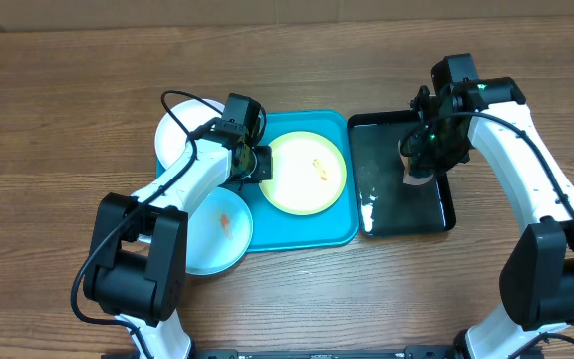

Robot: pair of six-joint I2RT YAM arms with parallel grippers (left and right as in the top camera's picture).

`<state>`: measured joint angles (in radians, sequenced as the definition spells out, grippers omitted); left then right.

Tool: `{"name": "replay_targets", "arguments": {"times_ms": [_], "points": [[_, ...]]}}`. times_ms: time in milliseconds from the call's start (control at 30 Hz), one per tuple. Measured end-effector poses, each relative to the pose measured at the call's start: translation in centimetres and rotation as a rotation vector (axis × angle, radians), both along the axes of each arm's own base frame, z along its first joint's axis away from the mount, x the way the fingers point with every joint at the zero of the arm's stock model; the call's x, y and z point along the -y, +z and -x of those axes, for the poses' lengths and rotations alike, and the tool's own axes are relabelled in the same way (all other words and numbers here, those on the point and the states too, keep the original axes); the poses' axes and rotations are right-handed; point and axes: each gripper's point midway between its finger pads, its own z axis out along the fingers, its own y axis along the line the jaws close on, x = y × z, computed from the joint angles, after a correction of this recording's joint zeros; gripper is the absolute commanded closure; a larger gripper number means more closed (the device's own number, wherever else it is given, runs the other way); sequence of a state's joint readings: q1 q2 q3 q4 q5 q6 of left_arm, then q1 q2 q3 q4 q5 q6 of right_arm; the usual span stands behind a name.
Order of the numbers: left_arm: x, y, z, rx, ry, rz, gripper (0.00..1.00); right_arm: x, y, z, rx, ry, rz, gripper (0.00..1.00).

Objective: Clean dirty plates on tray and stack at the side
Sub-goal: 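Carry the wet sponge with the right gripper to the yellow plate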

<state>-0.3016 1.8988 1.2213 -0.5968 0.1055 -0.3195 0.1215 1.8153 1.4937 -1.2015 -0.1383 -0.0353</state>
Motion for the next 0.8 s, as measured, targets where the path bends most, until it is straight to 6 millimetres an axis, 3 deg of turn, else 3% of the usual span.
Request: {"name": "replay_targets", "arguments": {"times_ms": [300,467,633,800], "points": [[0.2,0.0,0.1,-0.003,-0.013,0.011,0.96,0.0,0.0,0.0,0.001,0.01,0.001,0.96],[0.2,0.0,0.1,-0.003,-0.013,0.012,0.96,-0.3,1.6,-0.4,0.015,0.012,-0.016,0.96],[0.2,0.0,0.1,-0.003,-0.013,0.011,0.96,-2.4,3.5,-1.7,0.07,0.034,-0.12,0.96],[0.2,0.0,0.1,-0.003,-0.012,0.011,0.96,-6.1,4.1,-1.7,0.097,0.106,-0.207,0.96]]}}
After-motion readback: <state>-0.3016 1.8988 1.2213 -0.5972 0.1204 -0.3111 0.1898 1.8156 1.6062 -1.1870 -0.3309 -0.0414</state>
